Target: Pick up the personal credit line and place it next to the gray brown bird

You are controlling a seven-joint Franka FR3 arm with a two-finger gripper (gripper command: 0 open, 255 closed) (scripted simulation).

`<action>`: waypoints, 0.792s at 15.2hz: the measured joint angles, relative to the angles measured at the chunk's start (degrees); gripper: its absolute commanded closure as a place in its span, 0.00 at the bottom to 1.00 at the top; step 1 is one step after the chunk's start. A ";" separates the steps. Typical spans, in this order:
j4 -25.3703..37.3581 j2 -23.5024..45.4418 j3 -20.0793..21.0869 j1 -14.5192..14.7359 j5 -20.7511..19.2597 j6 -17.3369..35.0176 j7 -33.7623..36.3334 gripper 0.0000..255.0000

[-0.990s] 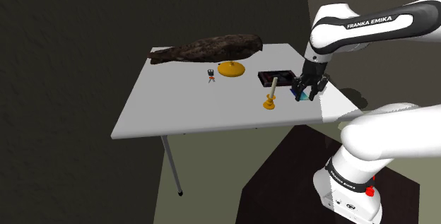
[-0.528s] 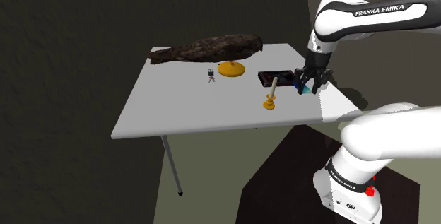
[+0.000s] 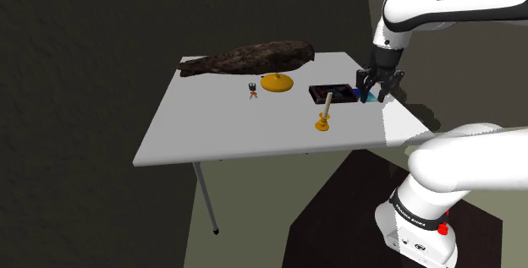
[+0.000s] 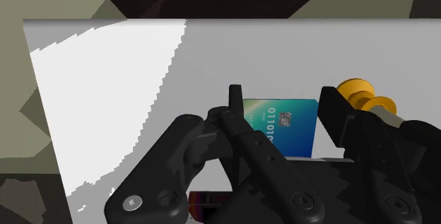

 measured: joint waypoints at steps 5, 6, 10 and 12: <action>4.03 0.02 0.23 0.13 0.21 -4.00 0.19 1.00; 4.76 -0.01 0.27 0.15 0.25 -4.76 0.22 1.00; 8.03 0.36 0.38 0.23 0.37 -7.67 0.32 1.00; 9.45 0.35 0.59 0.34 0.56 -9.08 0.53 1.00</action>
